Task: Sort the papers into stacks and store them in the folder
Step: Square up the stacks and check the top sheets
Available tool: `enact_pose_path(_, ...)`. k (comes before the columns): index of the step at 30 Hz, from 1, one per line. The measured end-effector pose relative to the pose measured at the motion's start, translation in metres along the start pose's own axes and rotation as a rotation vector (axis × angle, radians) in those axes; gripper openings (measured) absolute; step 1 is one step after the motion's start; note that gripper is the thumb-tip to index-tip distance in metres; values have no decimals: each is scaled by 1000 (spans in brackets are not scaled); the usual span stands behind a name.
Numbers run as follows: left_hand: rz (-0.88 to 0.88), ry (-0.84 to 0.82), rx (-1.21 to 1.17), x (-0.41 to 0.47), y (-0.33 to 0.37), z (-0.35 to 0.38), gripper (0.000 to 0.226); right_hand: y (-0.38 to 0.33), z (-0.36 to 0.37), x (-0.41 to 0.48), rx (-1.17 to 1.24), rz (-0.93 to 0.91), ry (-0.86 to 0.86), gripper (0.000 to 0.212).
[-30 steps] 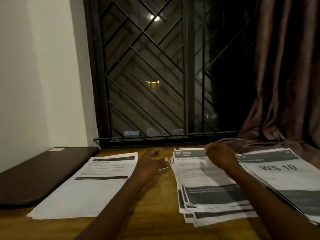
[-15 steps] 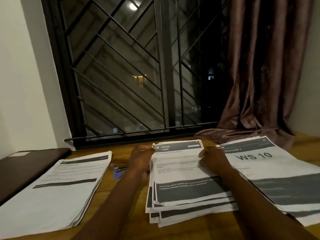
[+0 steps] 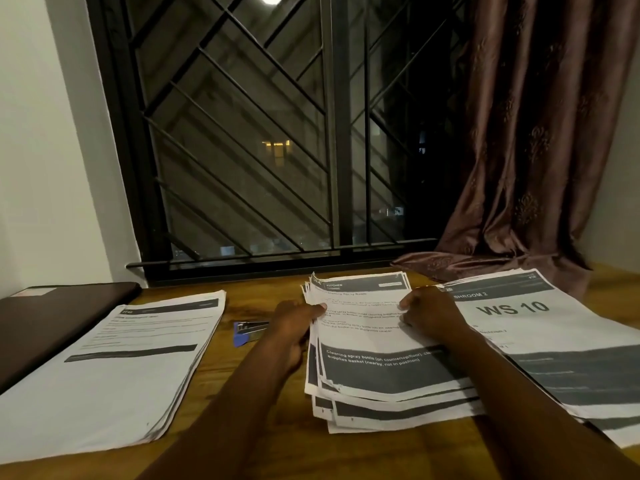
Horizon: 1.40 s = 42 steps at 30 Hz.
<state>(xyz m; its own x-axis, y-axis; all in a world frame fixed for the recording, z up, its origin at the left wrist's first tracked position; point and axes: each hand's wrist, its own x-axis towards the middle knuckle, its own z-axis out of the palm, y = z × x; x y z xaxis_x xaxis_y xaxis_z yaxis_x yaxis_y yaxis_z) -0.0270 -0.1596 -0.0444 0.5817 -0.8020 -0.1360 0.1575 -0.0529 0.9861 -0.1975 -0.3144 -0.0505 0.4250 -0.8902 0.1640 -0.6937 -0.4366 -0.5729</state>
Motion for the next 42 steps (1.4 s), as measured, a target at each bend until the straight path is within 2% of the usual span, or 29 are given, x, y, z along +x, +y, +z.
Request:
enact_pose_path(2, 26, -23, 39, 1, -2, 2, 30, 1, 3, 1, -12, -4, -12, 25)
enact_pose_path(4, 60, -33, 49, 2, 1, 3, 35, 2, 7, 1, 18, -50, 78, 27)
enact_pose_path(6, 90, -32, -19, 1, 11, -2, 34, -2, 6, -4, 184, -81, 217, 48)
enact_pose_path(8, 125, -19, -115, -3, 26, -15, 32, -13, -3, -12, 430, -4, 278, 65)
enact_pose_path(9, 150, -33, -154, -6, 34, -23, 33, -18, -8, -15, 568, 32, 204, 71)
enact_pose_path(10, 177, -58, -187, -9, 40, -32, 37, -21, -12, -15, 746, 24, 55, 72)
enact_pose_path(12, 230, -113, -217, -19, 50, -43, 44, -25, -17, -20, 1052, -60, -305, 54)
enact_pose_path(13, 267, -107, -193, -25, 55, -45, 41, -30, -19, -24, 1124, -99, -408, 43)
enact_pose_path(15, 373, -21, -82, -38, 65, -40, 28, -46, -23, -30, 1155, -163, -425, 31)
enact_pose_path(18, 564, 124, 48, -58, 90, -27, 7, -73, -34, -37, 1167, -283, -93, 17)
enact_pose_path(20, 689, 124, 77, -70, 112, -18, 8, -90, -43, -46, 1151, -387, 83, 16)
enact_pose_path(24, 841, 87, 92, -87, 145, -7, 16, -116, -70, -67, 1104, -607, 222, 23)
enact_pose_path(28, 866, 75, 45, -97, 151, -12, 19, -127, -91, -75, 1053, -662, 199, 22)
enact_pose_path(32, 823, 106, 41, -101, 142, -17, 20, -126, -92, -78, 1009, -637, 187, 23)
enact_pose_path(36, 794, 113, 57, -106, 141, -17, 17, -132, -94, -83, 973, -613, 200, 15)
enact_pose_path(42, 835, 133, 22, -116, 153, -21, 19, -144, -109, -88, 1027, -650, 203, 18)
